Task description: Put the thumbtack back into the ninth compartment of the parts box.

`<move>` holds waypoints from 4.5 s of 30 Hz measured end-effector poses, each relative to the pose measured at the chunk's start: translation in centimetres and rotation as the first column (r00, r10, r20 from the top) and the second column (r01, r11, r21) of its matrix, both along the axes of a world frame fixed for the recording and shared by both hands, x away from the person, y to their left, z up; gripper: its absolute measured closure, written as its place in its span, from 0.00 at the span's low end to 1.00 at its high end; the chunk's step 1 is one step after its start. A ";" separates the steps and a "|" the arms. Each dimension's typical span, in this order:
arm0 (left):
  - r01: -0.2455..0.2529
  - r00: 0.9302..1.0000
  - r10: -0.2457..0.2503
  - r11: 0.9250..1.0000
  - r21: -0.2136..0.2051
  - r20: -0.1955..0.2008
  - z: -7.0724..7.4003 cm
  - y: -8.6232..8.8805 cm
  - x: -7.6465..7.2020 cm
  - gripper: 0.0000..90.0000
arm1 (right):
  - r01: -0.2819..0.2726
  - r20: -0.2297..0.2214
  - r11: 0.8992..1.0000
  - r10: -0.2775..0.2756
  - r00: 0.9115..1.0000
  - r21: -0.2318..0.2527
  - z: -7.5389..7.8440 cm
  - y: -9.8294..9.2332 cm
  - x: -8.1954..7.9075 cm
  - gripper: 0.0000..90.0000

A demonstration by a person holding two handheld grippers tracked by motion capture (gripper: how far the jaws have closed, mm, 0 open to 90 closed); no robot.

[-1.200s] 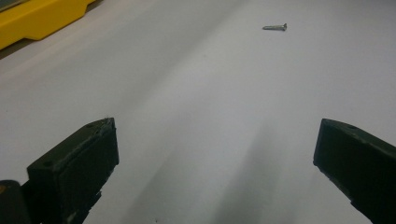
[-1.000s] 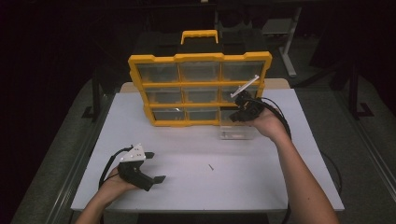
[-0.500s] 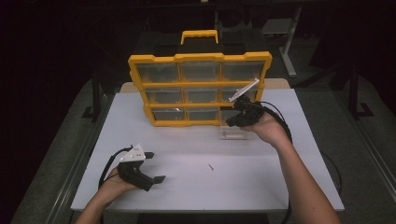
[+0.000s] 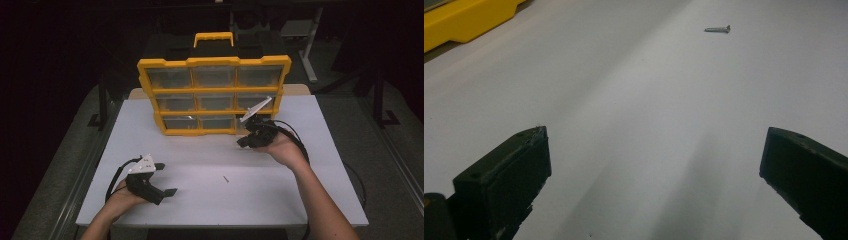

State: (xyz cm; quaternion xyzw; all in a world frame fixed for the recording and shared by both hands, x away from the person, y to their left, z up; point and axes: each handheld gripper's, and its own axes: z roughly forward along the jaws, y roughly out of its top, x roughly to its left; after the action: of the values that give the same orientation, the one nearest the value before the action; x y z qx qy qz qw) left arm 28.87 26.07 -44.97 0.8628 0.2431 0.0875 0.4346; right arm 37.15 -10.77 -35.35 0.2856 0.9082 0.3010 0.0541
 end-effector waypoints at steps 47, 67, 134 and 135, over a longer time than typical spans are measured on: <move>0.000 1.000 0.000 1.000 0.005 0.003 0.0 0.1 -0.2 0.00 | -0.121 -0.096 0.992 0.117 0.989 -0.037 -7.1 4.8 -2.8 0.80; 0.002 1.000 -0.002 1.000 0.004 0.003 0.0 0.1 -0.3 0.00 | -0.151 -0.118 0.983 0.139 0.983 -0.107 -8.3 5.5 -3.4 0.88; 0.003 1.000 -0.003 1.000 0.004 0.005 0.1 -0.1 -0.3 0.00 | -0.020 0.002 1.000 0.020 1.000 0.000 1.2 0.6 1.1 0.96; 0.003 1.000 -0.003 1.000 0.004 0.004 0.1 -0.1 -0.3 0.00 | -0.014 0.003 1.000 0.014 1.000 0.002 1.2 0.4 1.3 0.96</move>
State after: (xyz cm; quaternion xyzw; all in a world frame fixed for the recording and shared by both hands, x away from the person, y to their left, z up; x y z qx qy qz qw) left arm 28.59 26.01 -44.90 0.8637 0.2407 0.0892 0.4337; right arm 38.46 -10.32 -34.12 0.2789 0.9099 0.3026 0.0532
